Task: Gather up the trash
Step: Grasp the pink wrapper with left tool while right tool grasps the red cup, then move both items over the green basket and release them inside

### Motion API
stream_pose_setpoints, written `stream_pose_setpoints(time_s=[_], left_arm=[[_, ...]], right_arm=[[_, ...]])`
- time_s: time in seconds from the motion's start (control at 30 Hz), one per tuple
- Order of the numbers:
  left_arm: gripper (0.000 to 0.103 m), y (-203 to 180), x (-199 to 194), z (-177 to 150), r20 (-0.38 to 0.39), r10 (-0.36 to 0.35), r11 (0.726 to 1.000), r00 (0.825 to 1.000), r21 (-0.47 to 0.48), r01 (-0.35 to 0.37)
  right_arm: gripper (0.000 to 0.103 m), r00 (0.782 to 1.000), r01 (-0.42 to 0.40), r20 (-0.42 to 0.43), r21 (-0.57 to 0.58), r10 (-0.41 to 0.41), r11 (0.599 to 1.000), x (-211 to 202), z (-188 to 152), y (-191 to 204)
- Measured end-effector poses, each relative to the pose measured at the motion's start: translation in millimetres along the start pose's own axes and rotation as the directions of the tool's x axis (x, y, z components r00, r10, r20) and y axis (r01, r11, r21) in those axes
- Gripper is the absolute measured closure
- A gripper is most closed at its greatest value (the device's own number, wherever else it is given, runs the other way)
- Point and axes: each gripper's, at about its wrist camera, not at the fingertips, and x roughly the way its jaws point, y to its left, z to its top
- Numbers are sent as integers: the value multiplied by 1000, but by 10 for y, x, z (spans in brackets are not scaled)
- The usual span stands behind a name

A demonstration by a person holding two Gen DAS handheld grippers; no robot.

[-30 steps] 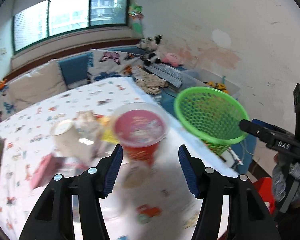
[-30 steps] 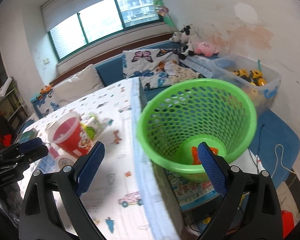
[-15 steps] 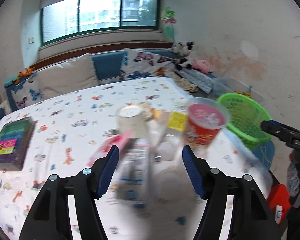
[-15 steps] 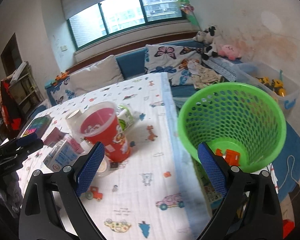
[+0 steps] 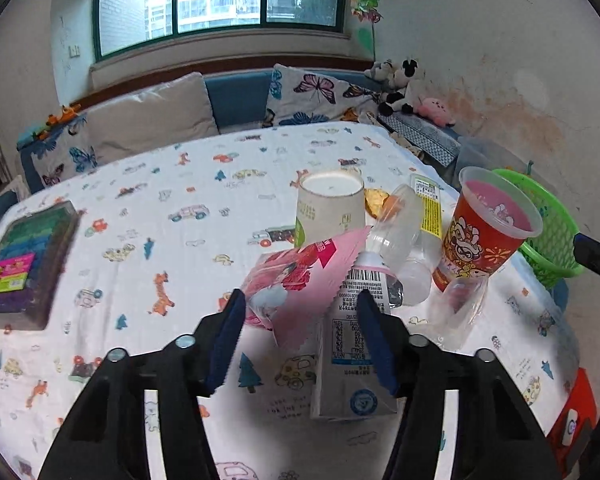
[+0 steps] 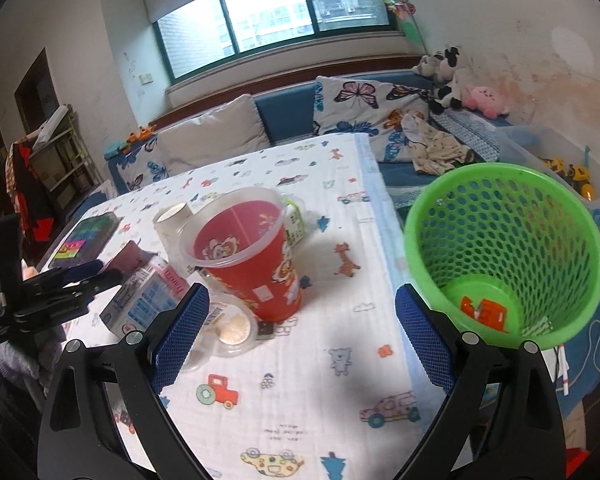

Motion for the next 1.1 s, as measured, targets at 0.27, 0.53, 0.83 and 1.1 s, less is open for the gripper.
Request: stream_pose_setpoints(time_s=[0.27, 0.53, 0.83, 1.1], left_arm=[[76, 40, -20, 23, 27, -28, 1000, 999, 6, 28], [83, 164, -140, 96, 58, -24, 999, 998, -25, 25], [83, 244, -401, 204, 111, -32, 998, 993, -42, 37], [83, 217, -575, 354, 150, -50, 998, 987, -41, 57]], right_arm=[[9, 999, -32, -35, -56, 30, 998, 202, -5, 225], [7, 998, -47, -57, -115, 41, 992, 441, 69, 404], [8, 999, -1, -53, -163, -8, 987, 739, 208, 482], [21, 998, 3, -56, -186, -14, 983, 881, 247, 510]])
